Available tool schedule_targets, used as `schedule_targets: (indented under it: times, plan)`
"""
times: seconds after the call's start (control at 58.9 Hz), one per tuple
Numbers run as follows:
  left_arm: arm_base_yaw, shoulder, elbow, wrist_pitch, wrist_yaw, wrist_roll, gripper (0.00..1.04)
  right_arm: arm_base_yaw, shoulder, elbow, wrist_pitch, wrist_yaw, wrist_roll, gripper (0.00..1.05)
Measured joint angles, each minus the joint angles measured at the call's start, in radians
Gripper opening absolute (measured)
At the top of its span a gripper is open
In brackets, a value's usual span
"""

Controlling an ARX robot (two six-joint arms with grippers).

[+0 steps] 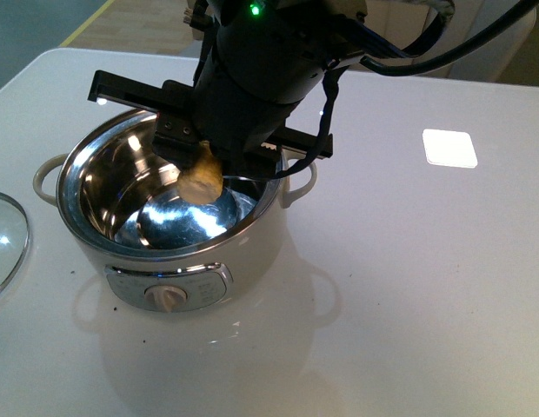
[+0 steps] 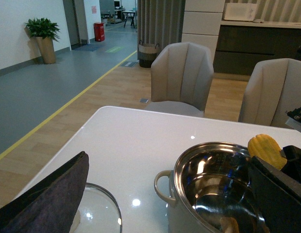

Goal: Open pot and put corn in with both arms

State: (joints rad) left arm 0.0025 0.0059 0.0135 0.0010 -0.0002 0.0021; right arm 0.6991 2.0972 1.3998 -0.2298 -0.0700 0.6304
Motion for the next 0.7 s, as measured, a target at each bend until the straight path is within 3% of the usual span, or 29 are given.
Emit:
schedule_targets:
  times: [0.272, 0.696]
  plan:
    - [0.000, 0.000, 0.000, 0.000, 0.000, 0.000, 0.98, 0.011, 0.032, 0.053, -0.028, 0.011, 0.002, 0.25]
    - [0.000, 0.000, 0.000, 0.000, 0.000, 0.000, 0.98, 0.007, 0.023, 0.034, -0.024, 0.019, 0.002, 0.96]
